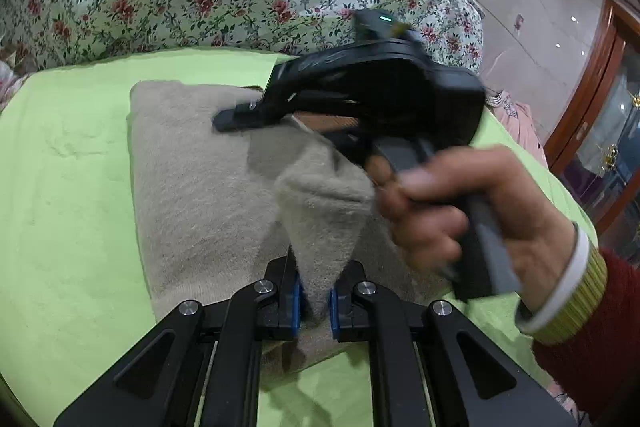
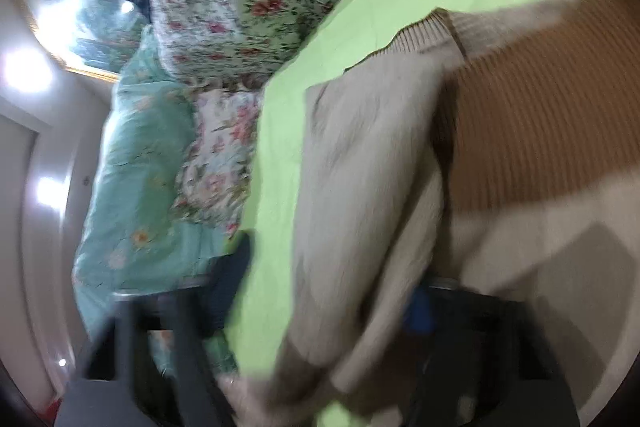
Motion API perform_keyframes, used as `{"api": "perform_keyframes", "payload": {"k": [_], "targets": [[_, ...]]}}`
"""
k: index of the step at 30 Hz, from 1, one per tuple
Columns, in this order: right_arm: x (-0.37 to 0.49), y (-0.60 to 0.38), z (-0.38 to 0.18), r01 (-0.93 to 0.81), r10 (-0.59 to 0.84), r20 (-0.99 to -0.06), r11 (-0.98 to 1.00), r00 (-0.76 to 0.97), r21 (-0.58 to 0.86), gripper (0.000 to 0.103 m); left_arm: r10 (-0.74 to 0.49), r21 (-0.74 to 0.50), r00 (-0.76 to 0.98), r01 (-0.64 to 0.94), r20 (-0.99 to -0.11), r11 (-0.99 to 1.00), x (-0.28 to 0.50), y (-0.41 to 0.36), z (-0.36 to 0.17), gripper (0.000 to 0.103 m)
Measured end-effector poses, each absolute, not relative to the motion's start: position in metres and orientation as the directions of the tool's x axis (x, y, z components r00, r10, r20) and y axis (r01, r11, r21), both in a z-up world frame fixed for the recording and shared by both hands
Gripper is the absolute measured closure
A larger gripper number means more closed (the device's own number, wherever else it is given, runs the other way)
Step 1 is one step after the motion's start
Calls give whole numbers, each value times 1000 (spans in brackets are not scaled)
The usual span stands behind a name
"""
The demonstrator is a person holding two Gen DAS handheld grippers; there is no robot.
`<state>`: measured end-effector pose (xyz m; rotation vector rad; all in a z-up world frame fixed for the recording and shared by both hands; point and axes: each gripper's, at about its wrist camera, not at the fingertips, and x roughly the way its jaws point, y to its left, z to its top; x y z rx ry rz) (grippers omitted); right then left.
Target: Fold small clothes
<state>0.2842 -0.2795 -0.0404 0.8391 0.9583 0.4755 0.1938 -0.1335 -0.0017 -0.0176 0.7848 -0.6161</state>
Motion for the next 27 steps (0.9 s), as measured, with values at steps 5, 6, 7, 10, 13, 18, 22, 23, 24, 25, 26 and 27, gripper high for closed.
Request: {"api": "perform_keyframes", "payload": {"k": [5,6,7,10,13,18,22,23,24,25,26,27], "targets": [[274,-290,5,-89,611,-527,699,591,710,87,-579,-230,532,582,-618,780,187,-159,21,95],[265,-297,15,-110,596,-523,716,609,689,88,-603,-240,513,606,-610,758,186,-172,24,95],[254,-305,25,-124,580,-516,732,631,670,88,-621,-248,496,624,-607,741,186,-182,26,95],[224,-342,38,-108,517,-525,775,676,623,88,-666,-273,433,673,-608,687,185,-218,18,95],[206,-380,22,-32,457,-570,798,683,602,88,-677,-297,364,696,-640,654,186,-252,-2,95],[190,-415,-20,73,389,-645,819,658,569,88,-661,-281,334,711,-672,645,185,-285,-32,95],[189,-415,-29,54,377,-646,838,664,544,85,-648,-296,318,694,-692,656,191,-286,-44,95],[190,-414,-30,54,373,-649,841,664,538,84,-652,-313,307,687,-693,656,194,-284,-45,94],[189,-414,-30,54,371,-651,843,663,535,84,-657,-330,297,679,-694,656,197,-284,-45,90],[190,-414,-31,54,365,-654,847,663,529,83,-656,-343,289,670,-697,659,199,-281,-46,90],[189,-413,-30,60,352,-660,855,663,516,80,-657,-352,282,664,-699,660,199,-279,-46,90],[188,-413,-29,68,339,-669,861,661,504,70,-662,-367,269,660,-699,655,203,-275,-45,89]]}}
